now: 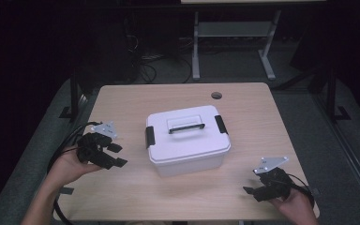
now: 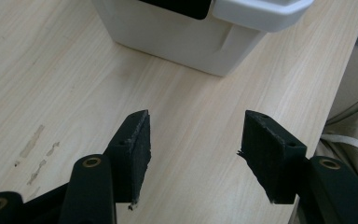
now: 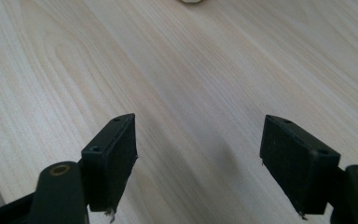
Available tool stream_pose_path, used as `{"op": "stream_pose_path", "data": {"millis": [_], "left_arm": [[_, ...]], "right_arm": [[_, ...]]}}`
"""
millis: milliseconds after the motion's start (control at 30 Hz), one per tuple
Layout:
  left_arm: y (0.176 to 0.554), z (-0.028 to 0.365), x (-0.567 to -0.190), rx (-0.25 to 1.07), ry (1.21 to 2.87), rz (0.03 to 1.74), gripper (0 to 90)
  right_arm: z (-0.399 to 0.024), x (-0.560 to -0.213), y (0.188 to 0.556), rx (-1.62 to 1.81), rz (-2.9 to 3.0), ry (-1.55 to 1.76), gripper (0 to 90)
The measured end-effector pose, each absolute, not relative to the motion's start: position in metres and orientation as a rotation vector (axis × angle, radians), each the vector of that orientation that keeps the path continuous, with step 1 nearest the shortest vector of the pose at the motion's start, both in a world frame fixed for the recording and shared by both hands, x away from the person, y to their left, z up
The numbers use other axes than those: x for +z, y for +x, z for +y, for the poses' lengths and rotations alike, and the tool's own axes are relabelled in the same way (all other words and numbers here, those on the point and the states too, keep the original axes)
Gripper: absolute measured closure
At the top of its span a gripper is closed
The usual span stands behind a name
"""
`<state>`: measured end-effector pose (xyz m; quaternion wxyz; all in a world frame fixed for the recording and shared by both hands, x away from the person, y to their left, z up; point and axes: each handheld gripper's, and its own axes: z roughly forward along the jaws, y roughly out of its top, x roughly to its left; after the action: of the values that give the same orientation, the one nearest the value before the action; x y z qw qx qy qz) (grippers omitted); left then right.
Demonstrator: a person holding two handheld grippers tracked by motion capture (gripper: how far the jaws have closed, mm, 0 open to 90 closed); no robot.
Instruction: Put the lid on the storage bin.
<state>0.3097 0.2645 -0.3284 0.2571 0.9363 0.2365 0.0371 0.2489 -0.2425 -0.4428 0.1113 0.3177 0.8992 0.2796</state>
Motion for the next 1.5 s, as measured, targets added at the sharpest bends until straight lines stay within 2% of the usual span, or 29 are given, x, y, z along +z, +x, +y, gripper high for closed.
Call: {"op": "stream_pose_path", "data": {"millis": [1500], "left_arm": [[0.293, 0.299, -0.364, 0.100, 2.492, 0.717, 38.0]], "right_arm": [[-0.241, -0.447, 0.248, 0.817, 2.650, 0.939, 26.4]]}}
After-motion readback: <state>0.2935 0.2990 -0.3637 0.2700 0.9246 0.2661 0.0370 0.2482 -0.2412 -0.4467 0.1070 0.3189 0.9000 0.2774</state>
